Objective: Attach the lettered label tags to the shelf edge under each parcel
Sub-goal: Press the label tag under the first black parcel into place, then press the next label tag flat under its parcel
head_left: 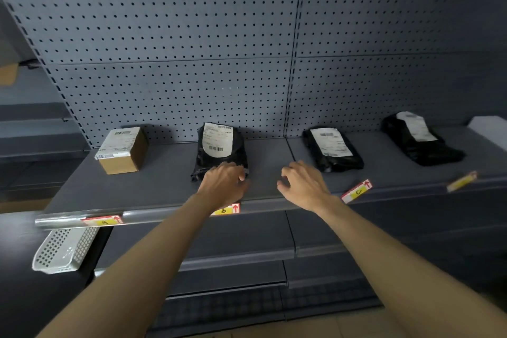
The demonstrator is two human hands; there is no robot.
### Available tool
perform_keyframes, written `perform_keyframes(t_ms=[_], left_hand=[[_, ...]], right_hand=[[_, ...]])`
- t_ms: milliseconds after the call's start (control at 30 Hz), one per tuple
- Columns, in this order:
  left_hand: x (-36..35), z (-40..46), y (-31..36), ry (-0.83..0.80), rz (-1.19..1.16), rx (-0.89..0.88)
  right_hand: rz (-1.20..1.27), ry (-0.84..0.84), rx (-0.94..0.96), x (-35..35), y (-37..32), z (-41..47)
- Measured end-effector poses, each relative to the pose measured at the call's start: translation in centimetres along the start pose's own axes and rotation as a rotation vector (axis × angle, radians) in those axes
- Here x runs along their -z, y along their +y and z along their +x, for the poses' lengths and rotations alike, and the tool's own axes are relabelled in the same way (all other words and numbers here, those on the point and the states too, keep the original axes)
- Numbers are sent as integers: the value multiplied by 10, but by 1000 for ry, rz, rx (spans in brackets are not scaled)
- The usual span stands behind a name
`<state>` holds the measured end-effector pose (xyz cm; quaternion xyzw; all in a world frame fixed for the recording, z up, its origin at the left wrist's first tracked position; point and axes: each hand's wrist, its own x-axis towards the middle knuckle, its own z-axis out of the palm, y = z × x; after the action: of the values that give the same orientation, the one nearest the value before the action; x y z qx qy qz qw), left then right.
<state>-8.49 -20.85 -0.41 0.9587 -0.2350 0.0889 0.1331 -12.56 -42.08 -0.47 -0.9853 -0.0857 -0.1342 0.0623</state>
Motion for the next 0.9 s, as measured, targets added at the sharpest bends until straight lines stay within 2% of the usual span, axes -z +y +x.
perform_keyframes(t_ms=[233, 333, 467, 633, 900], left_hand=[[-24, 44, 109, 26, -20, -35], [-40, 57, 156, 38, -22, -11], [-65, 67, 208, -31, 22, 12], [-98, 70, 240, -27, 90, 31], [-143, 75, 251, -35, 201, 68]], right_hand=[[-59, -52, -64, 34, 109, -34], [-55, -34, -44, 40, 155, -46], [-38, -31, 19, 38, 205, -59], [10, -28, 103, 18, 230, -59], [19, -26, 169, -14, 248, -60]])
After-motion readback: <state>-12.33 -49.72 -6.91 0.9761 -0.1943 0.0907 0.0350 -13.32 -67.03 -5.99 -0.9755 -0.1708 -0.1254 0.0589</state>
